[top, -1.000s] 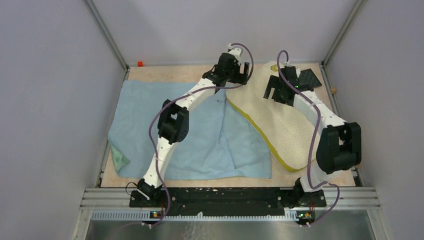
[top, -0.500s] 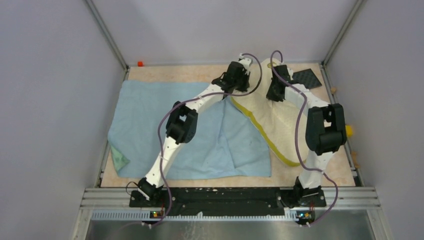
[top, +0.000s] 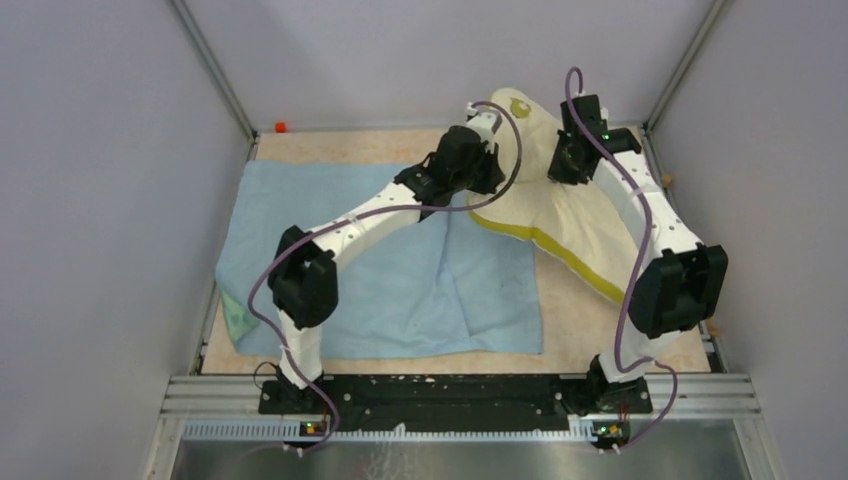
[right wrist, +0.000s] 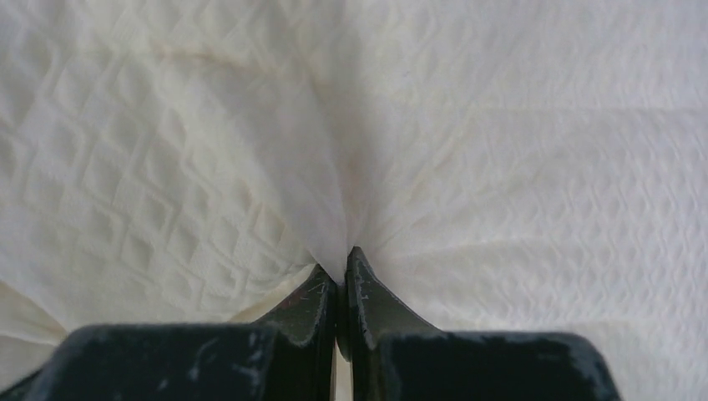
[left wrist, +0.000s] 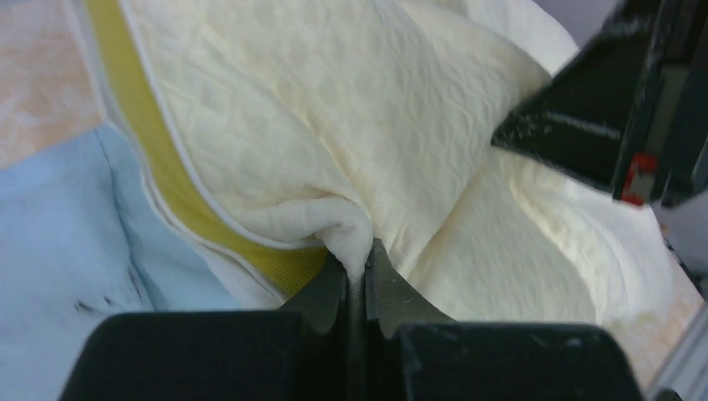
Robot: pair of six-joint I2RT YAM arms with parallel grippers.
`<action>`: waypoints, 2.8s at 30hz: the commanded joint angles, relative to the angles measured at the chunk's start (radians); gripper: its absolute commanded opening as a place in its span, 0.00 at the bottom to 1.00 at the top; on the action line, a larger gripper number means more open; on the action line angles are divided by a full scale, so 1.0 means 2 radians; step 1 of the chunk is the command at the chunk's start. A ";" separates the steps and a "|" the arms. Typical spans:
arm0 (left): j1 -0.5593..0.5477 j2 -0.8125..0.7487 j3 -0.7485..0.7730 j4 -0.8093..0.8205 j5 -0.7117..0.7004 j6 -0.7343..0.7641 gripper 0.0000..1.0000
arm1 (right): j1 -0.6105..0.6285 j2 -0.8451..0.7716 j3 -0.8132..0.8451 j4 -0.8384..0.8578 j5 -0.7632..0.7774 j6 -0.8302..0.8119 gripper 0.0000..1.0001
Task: Put the pillow into the pillowcase
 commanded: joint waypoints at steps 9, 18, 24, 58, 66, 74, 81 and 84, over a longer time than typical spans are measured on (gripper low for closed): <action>-0.051 -0.143 -0.293 0.045 0.071 -0.096 0.00 | 0.032 -0.187 -0.223 0.097 0.050 0.015 0.00; -0.087 -0.150 -0.324 0.058 0.081 -0.123 0.26 | 0.035 -0.225 -0.282 0.139 -0.004 0.002 0.66; -0.086 -0.234 -0.355 -0.015 -0.058 -0.169 0.68 | 0.083 -0.204 -0.235 0.132 0.003 0.009 0.71; -0.005 -0.053 -0.233 -0.102 -0.162 -0.111 0.81 | 0.147 -0.225 -0.203 0.152 0.035 -0.011 0.00; -0.005 -0.023 -0.218 -0.115 -0.196 -0.106 0.36 | 0.106 -0.214 -0.129 0.201 -0.054 -0.035 0.00; 0.001 -0.071 -0.245 -0.116 -0.177 -0.095 0.00 | 0.104 -0.156 -0.124 0.298 -0.149 -0.023 0.00; 0.031 -0.160 -0.294 -0.114 -0.075 -0.081 0.00 | 0.104 -0.199 -0.305 0.445 -0.243 0.016 0.00; 0.036 -0.189 -0.307 -0.116 -0.047 -0.076 0.00 | 0.106 -0.223 -0.356 0.452 -0.249 0.015 0.00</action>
